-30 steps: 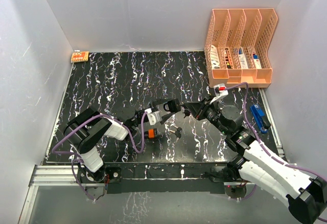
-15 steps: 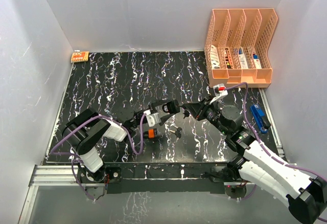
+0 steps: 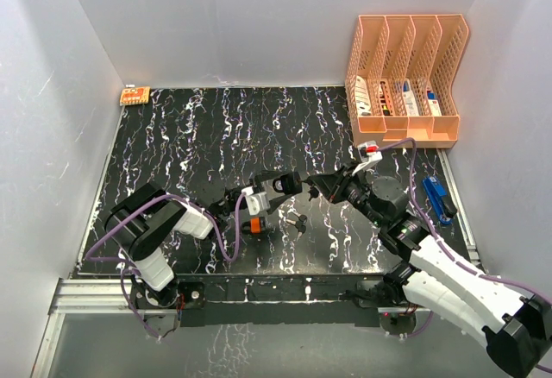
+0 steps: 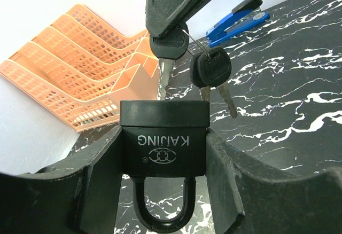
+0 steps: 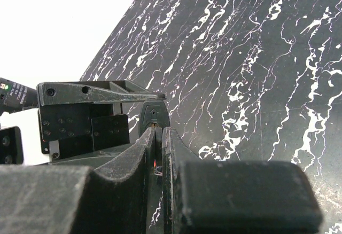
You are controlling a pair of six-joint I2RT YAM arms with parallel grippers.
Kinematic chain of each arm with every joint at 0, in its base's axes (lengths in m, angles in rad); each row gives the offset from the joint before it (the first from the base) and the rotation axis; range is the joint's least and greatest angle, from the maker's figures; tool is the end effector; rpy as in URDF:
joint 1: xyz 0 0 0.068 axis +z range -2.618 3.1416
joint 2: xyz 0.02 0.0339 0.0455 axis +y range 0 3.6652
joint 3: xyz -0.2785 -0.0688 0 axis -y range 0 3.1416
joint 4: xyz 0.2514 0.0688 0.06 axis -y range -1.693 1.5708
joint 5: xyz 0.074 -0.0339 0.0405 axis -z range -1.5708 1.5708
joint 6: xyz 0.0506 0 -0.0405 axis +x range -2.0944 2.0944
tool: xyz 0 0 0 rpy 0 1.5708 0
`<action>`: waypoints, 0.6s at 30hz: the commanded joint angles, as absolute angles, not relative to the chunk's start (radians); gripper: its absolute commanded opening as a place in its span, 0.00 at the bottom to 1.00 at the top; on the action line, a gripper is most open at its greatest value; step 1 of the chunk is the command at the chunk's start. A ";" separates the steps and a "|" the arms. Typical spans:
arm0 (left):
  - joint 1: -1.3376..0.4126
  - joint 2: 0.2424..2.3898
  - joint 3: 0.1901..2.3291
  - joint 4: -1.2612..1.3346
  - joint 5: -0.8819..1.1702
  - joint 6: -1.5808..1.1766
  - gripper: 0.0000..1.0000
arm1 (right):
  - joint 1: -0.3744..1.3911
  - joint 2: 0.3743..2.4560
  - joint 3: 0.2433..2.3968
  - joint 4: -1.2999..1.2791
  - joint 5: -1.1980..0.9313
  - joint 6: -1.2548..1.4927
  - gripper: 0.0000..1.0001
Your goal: Unlock with the key
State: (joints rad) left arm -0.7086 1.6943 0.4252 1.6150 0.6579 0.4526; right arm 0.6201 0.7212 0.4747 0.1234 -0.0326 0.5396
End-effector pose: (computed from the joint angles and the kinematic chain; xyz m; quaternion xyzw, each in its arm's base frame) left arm 0.2028 -0.2145 0.2063 0.5194 0.3099 -0.2830 0.7443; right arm 0.1560 0.1134 0.2789 -0.0409 0.7481 0.3730 0.5473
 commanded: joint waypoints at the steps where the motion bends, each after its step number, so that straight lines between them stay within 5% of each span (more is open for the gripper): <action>1: -0.670 1.678 0.429 1.786 0.642 0.458 0.00 | 0.598 0.725 0.526 0.234 0.050 0.521 0.00; 18: -0.671 1.668 0.454 1.642 0.519 0.466 0.00 | 0.597 0.853 0.548 0.274 0.006 0.541 0.00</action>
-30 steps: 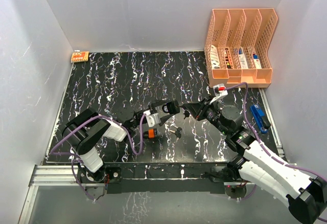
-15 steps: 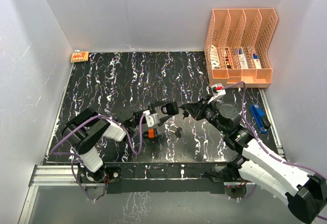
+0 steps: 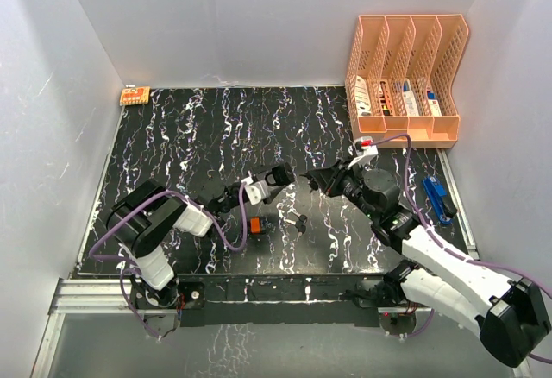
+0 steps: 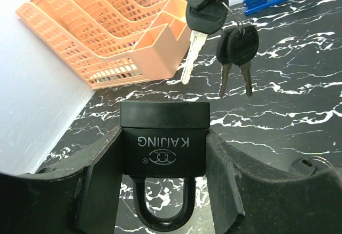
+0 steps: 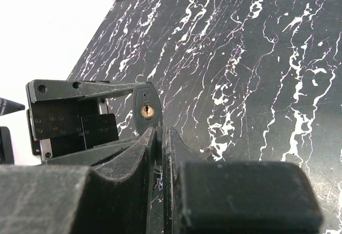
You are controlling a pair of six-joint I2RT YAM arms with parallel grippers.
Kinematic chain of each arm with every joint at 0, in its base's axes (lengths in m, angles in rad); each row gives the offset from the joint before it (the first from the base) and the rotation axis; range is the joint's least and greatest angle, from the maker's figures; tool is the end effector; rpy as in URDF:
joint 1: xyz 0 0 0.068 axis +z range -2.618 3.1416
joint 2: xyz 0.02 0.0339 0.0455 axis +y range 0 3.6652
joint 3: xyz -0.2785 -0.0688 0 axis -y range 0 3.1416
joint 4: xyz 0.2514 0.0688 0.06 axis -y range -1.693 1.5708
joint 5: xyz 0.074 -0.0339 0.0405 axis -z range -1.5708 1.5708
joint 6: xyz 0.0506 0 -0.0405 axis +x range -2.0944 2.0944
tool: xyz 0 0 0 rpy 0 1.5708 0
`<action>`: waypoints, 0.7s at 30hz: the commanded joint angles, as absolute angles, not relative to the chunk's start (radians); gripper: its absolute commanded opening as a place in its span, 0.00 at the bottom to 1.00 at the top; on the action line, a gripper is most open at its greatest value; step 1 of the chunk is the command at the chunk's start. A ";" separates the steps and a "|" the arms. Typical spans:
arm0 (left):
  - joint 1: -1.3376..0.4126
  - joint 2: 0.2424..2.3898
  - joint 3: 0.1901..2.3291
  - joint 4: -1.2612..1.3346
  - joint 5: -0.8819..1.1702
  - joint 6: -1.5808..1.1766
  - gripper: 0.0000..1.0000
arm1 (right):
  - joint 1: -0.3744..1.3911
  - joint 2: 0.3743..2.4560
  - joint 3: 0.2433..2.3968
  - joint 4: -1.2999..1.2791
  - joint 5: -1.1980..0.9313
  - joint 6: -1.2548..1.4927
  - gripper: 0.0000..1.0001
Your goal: Unlock with the key
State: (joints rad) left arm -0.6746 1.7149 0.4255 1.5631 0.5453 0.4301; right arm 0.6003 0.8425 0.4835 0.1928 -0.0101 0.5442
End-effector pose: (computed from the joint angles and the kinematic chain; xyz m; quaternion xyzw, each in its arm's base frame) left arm 0.2182 -0.2081 0.1960 0.4879 0.3826 -0.2550 0.7420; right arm 0.1763 0.1213 0.2686 -0.0247 0.7630 0.3530 0.5410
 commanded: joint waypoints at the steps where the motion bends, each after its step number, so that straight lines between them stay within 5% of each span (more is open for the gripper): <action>1: -0.670 1.659 0.458 1.608 0.516 0.479 0.00 | 0.597 0.857 0.551 0.273 0.004 0.541 0.00; 21: -0.670 1.615 0.419 1.519 0.485 0.552 0.00 | 0.572 0.894 0.551 0.281 0.005 0.535 0.00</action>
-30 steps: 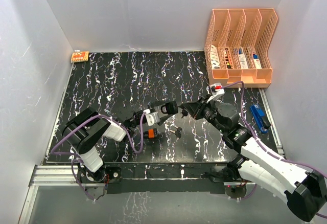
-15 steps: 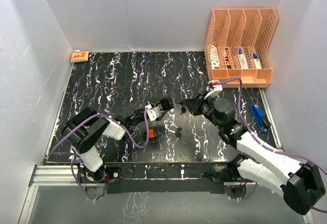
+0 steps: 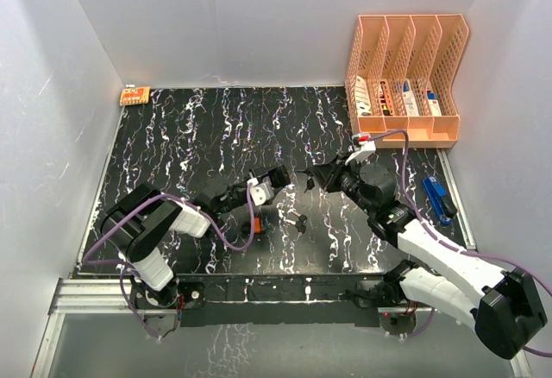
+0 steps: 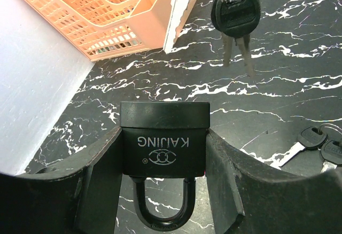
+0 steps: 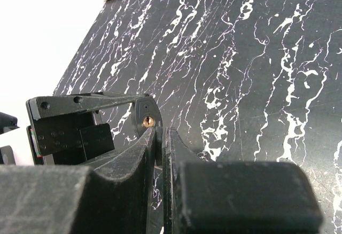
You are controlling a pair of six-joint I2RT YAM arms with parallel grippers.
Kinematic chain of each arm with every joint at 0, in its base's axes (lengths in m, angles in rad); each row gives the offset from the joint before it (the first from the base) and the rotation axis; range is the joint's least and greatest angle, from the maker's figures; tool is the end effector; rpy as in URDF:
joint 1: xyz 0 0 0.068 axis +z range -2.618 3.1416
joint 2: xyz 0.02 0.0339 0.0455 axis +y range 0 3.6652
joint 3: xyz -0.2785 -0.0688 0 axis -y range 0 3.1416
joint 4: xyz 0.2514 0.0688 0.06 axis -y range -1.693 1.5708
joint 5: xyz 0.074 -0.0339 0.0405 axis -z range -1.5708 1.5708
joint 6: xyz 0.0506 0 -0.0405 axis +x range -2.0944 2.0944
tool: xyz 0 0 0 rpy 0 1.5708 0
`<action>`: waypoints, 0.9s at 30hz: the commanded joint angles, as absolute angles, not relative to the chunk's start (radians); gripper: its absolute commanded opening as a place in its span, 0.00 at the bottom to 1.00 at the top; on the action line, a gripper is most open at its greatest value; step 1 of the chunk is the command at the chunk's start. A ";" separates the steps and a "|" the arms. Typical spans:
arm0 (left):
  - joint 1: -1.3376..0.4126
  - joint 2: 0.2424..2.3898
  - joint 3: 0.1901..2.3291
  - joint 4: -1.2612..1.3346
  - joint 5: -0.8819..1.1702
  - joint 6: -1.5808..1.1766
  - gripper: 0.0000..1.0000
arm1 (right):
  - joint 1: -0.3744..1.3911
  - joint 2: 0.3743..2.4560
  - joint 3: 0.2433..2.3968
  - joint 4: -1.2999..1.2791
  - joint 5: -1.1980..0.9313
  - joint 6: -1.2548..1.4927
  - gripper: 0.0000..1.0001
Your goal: Unlock with the key
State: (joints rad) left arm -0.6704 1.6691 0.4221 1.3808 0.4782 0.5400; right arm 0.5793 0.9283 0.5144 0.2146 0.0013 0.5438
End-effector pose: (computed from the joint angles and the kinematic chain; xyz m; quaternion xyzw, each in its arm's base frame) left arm 0.2222 -0.2059 0.1873 0.5105 0.4245 -0.2032 0.7197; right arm 0.1921 0.1256 0.2656 -0.0133 0.7738 0.3368 0.5363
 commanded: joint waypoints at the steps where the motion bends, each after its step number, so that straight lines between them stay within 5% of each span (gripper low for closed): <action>1: -0.670 1.619 0.417 1.537 0.486 0.544 0.00 | 0.571 0.892 0.551 0.278 0.004 0.533 0.00; 27: -0.670 1.586 0.371 1.648 0.474 0.451 0.00 | 0.569 0.899 0.545 0.292 0.005 0.511 0.00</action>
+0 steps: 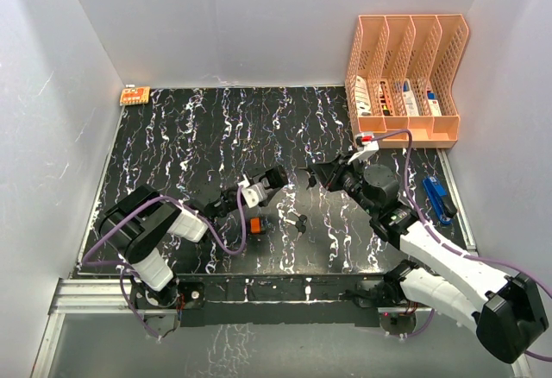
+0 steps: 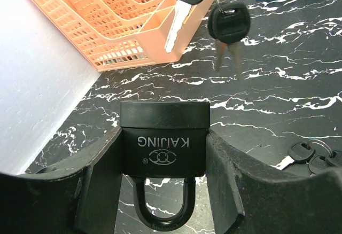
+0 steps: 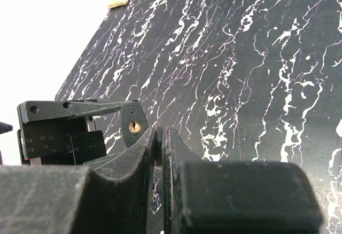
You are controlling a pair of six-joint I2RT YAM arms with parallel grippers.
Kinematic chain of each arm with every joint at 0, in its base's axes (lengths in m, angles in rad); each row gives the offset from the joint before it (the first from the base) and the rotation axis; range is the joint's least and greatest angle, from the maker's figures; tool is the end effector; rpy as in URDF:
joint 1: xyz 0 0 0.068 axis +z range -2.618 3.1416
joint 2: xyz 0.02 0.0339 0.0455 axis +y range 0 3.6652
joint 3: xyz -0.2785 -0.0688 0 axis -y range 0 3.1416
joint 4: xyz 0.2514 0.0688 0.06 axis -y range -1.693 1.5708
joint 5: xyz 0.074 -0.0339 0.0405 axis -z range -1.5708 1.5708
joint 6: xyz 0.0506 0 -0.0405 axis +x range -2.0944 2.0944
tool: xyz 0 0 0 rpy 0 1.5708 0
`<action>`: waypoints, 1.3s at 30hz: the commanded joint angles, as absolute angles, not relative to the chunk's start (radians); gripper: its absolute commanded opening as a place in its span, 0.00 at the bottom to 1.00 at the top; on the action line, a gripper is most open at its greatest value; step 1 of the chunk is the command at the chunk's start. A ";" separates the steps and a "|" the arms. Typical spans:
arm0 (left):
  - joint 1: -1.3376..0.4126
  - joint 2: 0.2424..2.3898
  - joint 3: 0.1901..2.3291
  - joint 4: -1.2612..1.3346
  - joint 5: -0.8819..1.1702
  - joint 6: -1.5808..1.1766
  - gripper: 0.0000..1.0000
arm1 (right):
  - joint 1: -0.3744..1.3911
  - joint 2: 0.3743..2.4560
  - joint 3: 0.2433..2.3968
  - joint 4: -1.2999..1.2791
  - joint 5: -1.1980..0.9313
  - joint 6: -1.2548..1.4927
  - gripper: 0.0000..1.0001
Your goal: Unlock with the key
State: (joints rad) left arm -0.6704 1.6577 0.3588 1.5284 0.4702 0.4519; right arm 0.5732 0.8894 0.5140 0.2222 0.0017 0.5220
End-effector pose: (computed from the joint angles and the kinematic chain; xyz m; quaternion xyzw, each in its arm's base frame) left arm 0.2094 -0.1953 0.1920 0.4761 0.4146 -0.2270 0.7415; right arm 0.1879 0.1212 0.2744 -0.0189 0.7589 0.3383 0.5561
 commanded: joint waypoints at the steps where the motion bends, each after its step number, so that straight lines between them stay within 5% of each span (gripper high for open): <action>1: -0.670 1.587 0.376 1.642 0.476 0.451 0.00 | 0.569 0.901 0.545 0.290 0.004 0.510 0.00; 39: -0.670 1.681 0.422 1.787 0.639 0.463 0.00 | 0.569 0.892 0.495 0.328 -0.190 0.563 0.00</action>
